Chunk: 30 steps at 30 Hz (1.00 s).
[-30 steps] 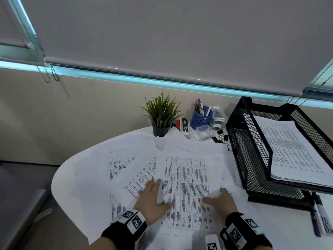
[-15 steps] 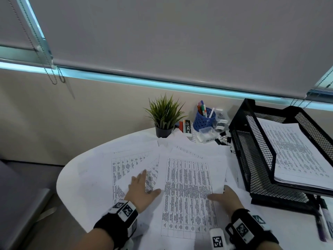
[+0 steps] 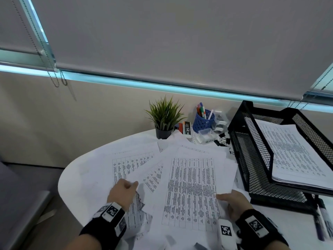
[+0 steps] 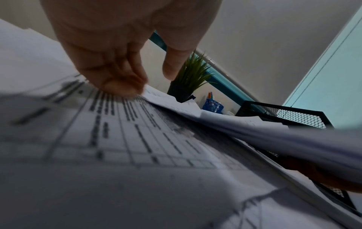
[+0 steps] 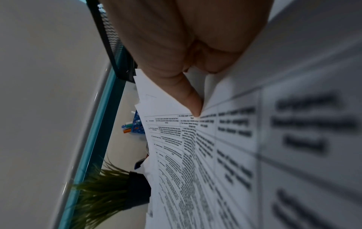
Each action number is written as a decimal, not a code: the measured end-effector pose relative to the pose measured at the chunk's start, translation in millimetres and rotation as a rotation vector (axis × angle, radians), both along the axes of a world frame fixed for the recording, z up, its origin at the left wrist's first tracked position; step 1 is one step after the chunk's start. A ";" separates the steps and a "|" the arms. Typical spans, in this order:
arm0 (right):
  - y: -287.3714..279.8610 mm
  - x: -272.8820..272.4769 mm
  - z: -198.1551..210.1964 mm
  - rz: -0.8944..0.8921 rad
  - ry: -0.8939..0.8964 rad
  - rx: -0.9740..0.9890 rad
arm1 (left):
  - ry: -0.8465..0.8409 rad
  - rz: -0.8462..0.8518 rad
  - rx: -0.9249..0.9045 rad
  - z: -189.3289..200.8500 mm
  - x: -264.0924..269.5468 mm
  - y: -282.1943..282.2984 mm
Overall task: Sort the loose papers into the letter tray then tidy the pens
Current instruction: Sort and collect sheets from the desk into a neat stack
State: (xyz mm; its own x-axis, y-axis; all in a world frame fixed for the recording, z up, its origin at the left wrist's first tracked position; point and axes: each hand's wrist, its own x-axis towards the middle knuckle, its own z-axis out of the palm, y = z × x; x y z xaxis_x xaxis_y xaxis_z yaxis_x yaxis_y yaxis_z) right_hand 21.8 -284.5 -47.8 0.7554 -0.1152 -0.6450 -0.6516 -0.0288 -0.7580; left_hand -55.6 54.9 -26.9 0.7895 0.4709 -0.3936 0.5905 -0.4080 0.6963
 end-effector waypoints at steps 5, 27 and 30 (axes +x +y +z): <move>8.3 -13.7 20.3 0.024 0.081 0.067 | 0.121 0.131 -0.526 0.7 3.1 -8.8; 7.2 -3.3 32.1 0.078 0.019 -0.109 | 0.194 -0.313 -0.319 11.9 28.6 -5.2; 5.0 3.4 36.3 0.114 0.013 -0.172 | 0.115 -0.210 -0.309 12.5 33.2 2.1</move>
State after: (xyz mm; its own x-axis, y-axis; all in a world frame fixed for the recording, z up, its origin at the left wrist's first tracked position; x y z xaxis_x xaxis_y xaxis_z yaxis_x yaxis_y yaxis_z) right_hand 25.2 -279.6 -11.4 0.7619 -0.1381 -0.6329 -0.6461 -0.2312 -0.7274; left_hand -22.4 56.9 -14.4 0.7984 0.1496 -0.5832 0.5980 -0.3099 0.7392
